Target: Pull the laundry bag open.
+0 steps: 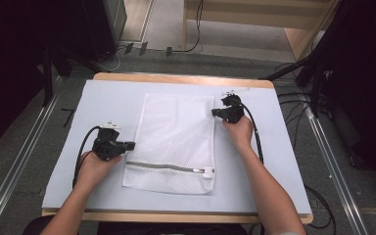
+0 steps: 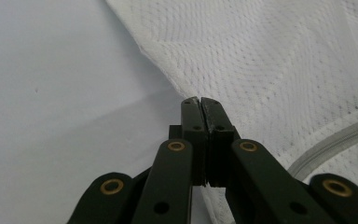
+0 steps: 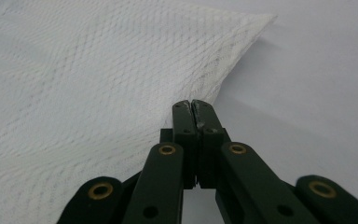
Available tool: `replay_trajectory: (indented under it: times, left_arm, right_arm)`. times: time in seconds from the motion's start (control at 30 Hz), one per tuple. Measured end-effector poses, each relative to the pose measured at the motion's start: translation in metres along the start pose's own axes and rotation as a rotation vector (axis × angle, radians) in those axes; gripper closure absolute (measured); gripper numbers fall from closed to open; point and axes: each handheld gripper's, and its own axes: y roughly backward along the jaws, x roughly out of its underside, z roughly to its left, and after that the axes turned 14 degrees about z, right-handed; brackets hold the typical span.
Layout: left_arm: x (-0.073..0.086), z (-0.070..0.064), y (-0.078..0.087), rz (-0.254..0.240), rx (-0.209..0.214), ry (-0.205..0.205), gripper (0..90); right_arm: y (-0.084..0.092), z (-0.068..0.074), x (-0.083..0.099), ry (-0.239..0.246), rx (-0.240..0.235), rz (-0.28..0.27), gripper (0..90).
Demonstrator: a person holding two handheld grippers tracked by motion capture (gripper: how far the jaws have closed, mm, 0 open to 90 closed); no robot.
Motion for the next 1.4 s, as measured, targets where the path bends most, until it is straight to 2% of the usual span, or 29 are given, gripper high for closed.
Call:
replay_trajectory:
  times: [0.13,0.23,0.3,0.33,0.4,0.43,0.57,0.63,0.67,0.7,0.8,0.83,1.07,1.4]
  left_arm:
    - [0.001,0.001,-0.001,-0.010,-0.009,0.013,89.7]
    - [-0.001,0.009,-0.004,-0.007,0.006,0.036,89.4]
    - [-0.002,0.010,-0.003,-0.017,0.011,0.035,87.6]
    - [-0.002,0.010,-0.003,-0.017,0.011,0.035,84.7]
    - [-0.003,0.010,-0.001,-0.039,0.010,0.034,79.4]
    - [-0.006,0.012,0.003,-0.055,0.030,0.042,76.1]
    - [-0.012,0.012,0.007,-0.051,0.043,0.041,63.5]
    - [-0.016,0.011,0.008,-0.051,0.035,0.036,59.1]
    - [-0.019,0.008,0.007,-0.049,0.052,0.026,57.9]
    - [-0.019,0.008,0.007,-0.049,0.052,0.026,57.2]
    - [-0.027,0.001,0.004,-0.039,0.050,-0.018,53.6]
    - [-0.027,0.001,0.004,-0.039,0.050,-0.018,52.4]
    - [-0.037,-0.004,0.001,-0.035,0.073,-0.036,48.8]
    - [-0.049,-0.016,-0.006,-0.009,0.093,-0.097,48.9]
  right_arm:
    - [-0.008,0.003,-0.007,-0.001,-0.004,-0.005,90.0]
    - [-0.015,0.004,-0.009,0.004,0.006,-0.010,90.0]
    - [-0.015,0.003,-0.008,0.001,0.013,0.001,88.2]
    - [-0.015,0.003,-0.008,0.001,0.013,0.001,88.2]
    - [-0.012,0.000,-0.005,-0.012,0.014,0.000,79.0]
    - [-0.010,-0.001,-0.003,-0.013,0.017,0.001,78.3]
    - [0.001,-0.002,0.005,0.000,0.017,-0.009,75.3]
    - [0.008,-0.001,0.009,0.005,0.026,-0.013,72.6]
    - [0.012,0.000,0.012,0.002,0.019,-0.016,72.6]
    - [0.016,0.001,0.015,0.005,0.014,-0.018,72.7]
    - [0.024,0.007,0.025,0.030,0.018,-0.021,73.0]
    - [0.024,0.007,0.025,0.030,0.018,-0.021,73.0]
    - [0.035,0.022,0.044,0.054,-0.006,-0.026,72.6]
    - [0.049,0.040,0.073,0.096,-0.040,-0.038,71.1]
